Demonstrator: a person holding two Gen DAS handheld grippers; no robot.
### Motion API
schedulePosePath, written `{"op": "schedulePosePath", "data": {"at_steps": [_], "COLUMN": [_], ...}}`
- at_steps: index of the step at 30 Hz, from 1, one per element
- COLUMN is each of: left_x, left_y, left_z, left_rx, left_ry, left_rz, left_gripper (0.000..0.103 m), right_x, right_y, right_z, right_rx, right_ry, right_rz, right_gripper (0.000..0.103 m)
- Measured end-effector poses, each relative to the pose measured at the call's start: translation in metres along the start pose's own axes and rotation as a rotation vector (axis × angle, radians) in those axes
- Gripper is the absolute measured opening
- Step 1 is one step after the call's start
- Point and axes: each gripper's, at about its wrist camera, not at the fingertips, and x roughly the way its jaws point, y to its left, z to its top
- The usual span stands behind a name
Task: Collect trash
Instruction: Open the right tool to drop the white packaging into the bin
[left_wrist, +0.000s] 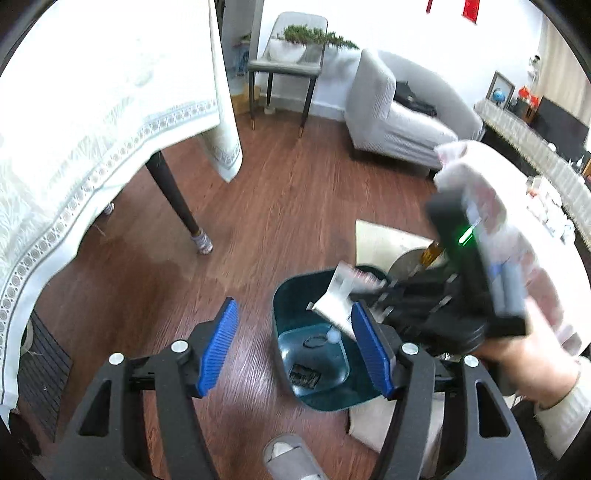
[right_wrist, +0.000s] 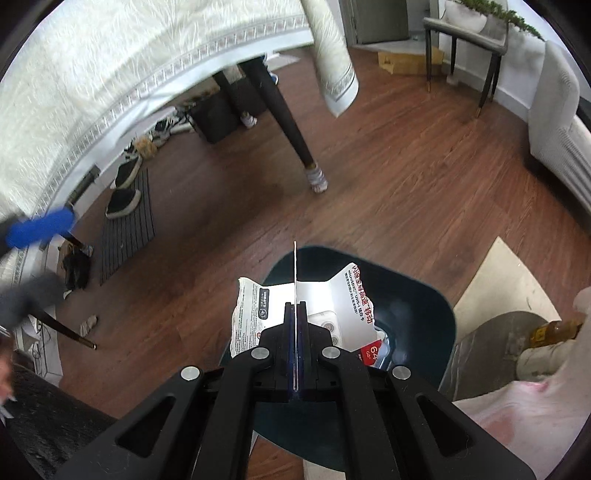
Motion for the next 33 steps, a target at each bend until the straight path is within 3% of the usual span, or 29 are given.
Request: {"op": "schedulePosePath", "data": {"at_steps": [16,24,26,27,28,33], "left_x": [-0.04,-0.059,-0.063,-0.065,-0.065,-0.068], "left_y": [-0.024,-0.038,-0.043,-0.045,-0.046,-0.061], "left_z": [0.022,0.031,0.034,0.035,0.036,0.042], "left_rx": [0.019,0.031,0.04,0.04,0.04,0.052], "left_ry": [-0.125,-0.18,-0.193,-0.199,-0.202,-0.215], "left_rz": [0.008,0.014,0.018,0.013,0.01,0.015], "left_gripper": [0.042,0.041,0.041,0.041,0.041,0.041], "right_x": [0.046,0.054,0.053,0.052,0.05,0.032], "right_y": [-0.003,-0.015,-0.016,-0.017,-0.017,-0.017], "right_z": [-0.029,-0.044,-0.045,-0.046,-0.047,-0.047], "right_rx": [-0.032,-0.039,-0.039,-0.041,-0.046,-0.062], "right_ry": [0.136,0.167,0.171,0.169,0.163,0.129], "right_rz": [-0.041,-0.068,-0.074,-0.077,-0.081,-0.074], "right_gripper": [0.001,0.003,0.022,0.049,0.058,0.058]}}
